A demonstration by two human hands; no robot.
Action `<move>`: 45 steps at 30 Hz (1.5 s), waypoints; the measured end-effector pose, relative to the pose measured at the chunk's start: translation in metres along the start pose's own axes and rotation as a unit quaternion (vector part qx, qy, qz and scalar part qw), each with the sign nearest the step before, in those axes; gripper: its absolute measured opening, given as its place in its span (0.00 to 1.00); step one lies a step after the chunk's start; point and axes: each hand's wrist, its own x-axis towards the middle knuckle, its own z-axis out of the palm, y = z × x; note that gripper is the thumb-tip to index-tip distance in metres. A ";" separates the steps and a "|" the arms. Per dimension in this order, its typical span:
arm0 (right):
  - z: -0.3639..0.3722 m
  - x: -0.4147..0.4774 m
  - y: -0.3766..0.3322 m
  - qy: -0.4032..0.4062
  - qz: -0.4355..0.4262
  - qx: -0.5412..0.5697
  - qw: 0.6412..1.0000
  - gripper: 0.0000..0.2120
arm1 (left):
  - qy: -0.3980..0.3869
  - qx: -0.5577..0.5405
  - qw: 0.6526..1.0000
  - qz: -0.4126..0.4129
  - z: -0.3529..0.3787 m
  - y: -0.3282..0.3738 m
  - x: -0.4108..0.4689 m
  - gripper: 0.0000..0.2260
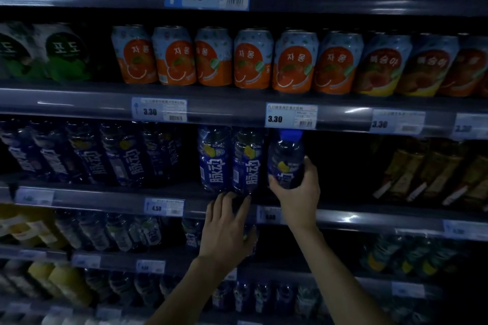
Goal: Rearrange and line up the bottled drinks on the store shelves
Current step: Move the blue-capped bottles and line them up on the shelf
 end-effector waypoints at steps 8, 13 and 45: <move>0.002 0.009 0.001 0.022 0.025 -0.013 0.999 0.36 | -0.019 -0.001 1.000 0.000 -0.001 -0.002 0.002 0.29; 0.006 0.011 -0.002 -0.004 0.029 -0.031 0.999 0.34 | -0.015 -0.010 1.000 -0.004 -0.003 -0.006 0.003 0.29; -0.001 -0.006 0.003 -0.037 0.068 -0.089 0.993 0.32 | -0.051 0.008 0.999 -0.015 -0.008 -0.019 0.004 0.29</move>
